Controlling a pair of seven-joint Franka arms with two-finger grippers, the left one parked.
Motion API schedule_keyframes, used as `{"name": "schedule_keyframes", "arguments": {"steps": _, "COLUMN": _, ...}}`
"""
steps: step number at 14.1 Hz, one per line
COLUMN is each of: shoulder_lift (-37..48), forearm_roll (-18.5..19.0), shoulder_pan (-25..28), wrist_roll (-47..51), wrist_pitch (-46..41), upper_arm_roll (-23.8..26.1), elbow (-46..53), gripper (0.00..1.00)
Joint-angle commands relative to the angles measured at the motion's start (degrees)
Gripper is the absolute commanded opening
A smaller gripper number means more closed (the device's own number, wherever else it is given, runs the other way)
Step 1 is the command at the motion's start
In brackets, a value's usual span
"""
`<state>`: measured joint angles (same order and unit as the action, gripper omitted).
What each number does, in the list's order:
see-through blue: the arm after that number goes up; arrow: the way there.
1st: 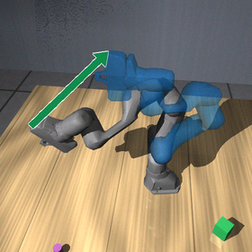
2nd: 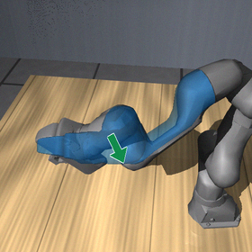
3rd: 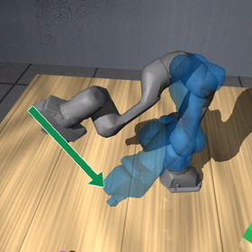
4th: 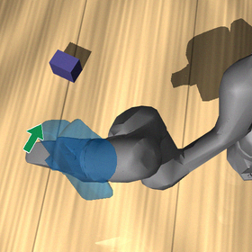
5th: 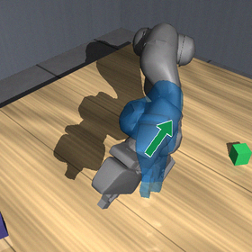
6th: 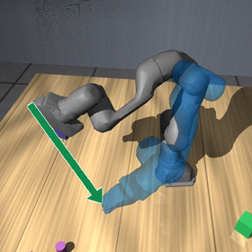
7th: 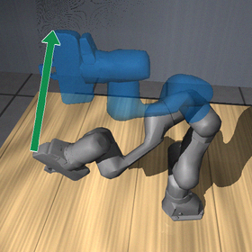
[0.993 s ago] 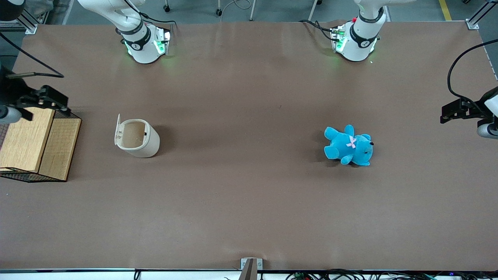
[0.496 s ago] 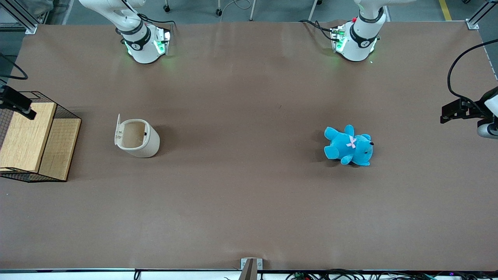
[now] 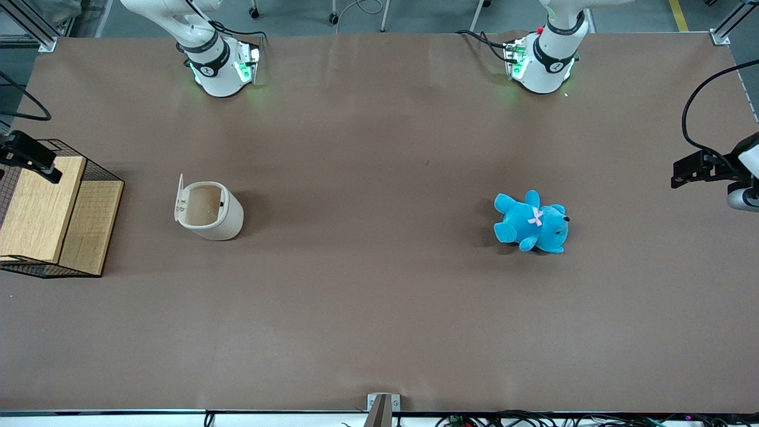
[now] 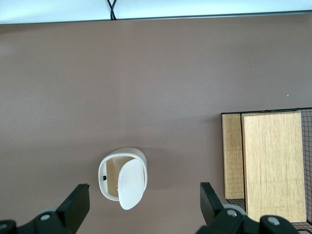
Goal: Open trash can with right arm
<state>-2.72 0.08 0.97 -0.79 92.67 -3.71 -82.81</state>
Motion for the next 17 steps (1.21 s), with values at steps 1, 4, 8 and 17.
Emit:
{"name": "schedule_keyframes", "arguments": {"steps": 1, "shoulder_lift": 2.9, "forearm_roll": -0.3, "shoulder_pan": -0.2, "wrist_roll": 0.5, "wrist_pitch": 1.5, "upper_arm_roll": 0.3, "elbow": -4.3, "gripper": 1.00}}
{"name": "schedule_keyframes", "arguments": {"steps": 4, "shoulder_lift": 2.6, "forearm_roll": -0.3, "shoulder_pan": 0.0, "wrist_roll": 1.0, "wrist_pitch": 1.4, "upper_arm_roll": 0.3, "elbow": -3.6, "gripper": 1.00}}
{"name": "schedule_keyframes", "arguments": {"steps": 8, "shoulder_lift": 2.6, "forearm_roll": -0.5, "shoulder_pan": 0.1, "wrist_roll": 0.5, "wrist_pitch": 0.1, "upper_arm_roll": 0.4, "elbow": -3.5, "gripper": 1.00}}
{"name": "schedule_keyframes", "arguments": {"steps": 17, "shoulder_lift": 2.5, "forearm_roll": -0.3, "shoulder_pan": 0.6, "wrist_roll": 0.5, "wrist_pitch": 0.1, "upper_arm_roll": 0.3, "elbow": -2.5, "gripper": 1.00}}
